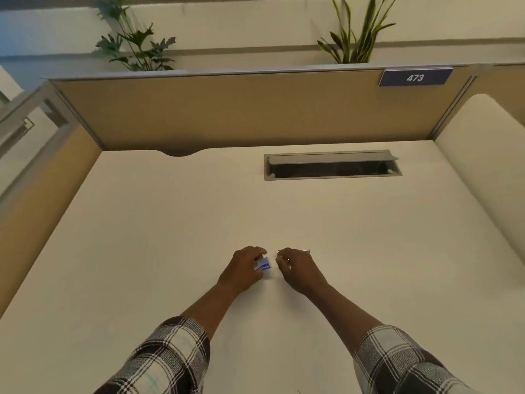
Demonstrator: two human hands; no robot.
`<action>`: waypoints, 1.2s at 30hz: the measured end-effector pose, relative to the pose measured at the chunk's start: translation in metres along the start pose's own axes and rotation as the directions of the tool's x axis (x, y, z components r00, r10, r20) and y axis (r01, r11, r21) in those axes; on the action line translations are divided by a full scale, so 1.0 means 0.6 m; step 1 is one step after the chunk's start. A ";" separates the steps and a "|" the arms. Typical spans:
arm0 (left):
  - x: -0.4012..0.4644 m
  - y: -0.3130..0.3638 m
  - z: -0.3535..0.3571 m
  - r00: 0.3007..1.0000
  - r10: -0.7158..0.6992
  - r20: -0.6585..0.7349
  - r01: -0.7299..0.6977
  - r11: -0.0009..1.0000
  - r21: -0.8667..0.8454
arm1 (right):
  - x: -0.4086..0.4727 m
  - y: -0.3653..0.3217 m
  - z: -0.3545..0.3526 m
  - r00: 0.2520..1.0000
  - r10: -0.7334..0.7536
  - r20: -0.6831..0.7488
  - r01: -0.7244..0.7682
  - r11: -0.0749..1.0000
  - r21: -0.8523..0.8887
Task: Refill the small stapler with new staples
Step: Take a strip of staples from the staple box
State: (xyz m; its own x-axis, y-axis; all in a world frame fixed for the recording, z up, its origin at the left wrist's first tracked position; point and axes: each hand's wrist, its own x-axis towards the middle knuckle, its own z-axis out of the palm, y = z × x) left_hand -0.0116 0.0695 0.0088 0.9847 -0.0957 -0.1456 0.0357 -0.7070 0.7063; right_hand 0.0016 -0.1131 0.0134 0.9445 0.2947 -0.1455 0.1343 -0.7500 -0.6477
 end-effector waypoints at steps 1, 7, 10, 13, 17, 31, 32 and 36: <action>0.000 0.004 -0.002 1.000 0.020 -0.001 -0.020 1.000 -0.001 | 0.001 -0.005 0.001 1.000 0.022 0.003 -0.022 0.999 0.050; -0.006 0.019 -0.009 0.996 0.078 -0.039 -0.082 0.992 -0.098 | 0.002 -0.024 0.004 0.994 0.107 0.033 -0.112 0.970 0.216; -0.009 0.017 -0.004 0.997 -0.040 -0.072 0.023 0.972 -0.235 | 0.002 -0.023 0.000 0.989 0.148 0.008 -0.144 0.945 0.293; -0.011 0.015 -0.003 0.979 -0.200 -0.028 0.171 0.895 -0.413 | 0.002 -0.024 -0.006 0.980 0.199 -0.013 -0.181 0.914 0.364; -0.015 0.025 -0.006 0.936 -0.337 0.101 0.319 0.690 -0.649 | -0.004 -0.024 -0.013 0.970 0.242 0.013 -0.222 0.863 0.454; -0.018 0.041 0.003 0.855 -0.513 0.074 0.374 0.513 -0.773 | -0.023 -0.031 -0.027 0.967 0.255 -0.015 -0.218 0.853 0.475; -0.019 0.040 0.003 0.855 -0.515 0.070 0.370 0.507 -0.779 | -0.024 -0.031 -0.028 0.966 0.256 -0.023 -0.216 0.857 0.468; -0.021 0.039 0.004 0.837 -0.544 0.066 0.365 0.465 -0.806 | -0.026 -0.031 -0.035 0.967 0.243 -0.075 -0.192 0.893 0.408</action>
State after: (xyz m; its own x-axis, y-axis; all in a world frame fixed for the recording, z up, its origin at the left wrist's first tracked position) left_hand -0.0233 0.0525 0.0256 0.7934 0.2583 -0.5512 0.5139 0.2012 0.8339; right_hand -0.0096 -0.1161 0.0436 0.9686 0.0585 -0.2415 -0.1839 -0.4845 -0.8552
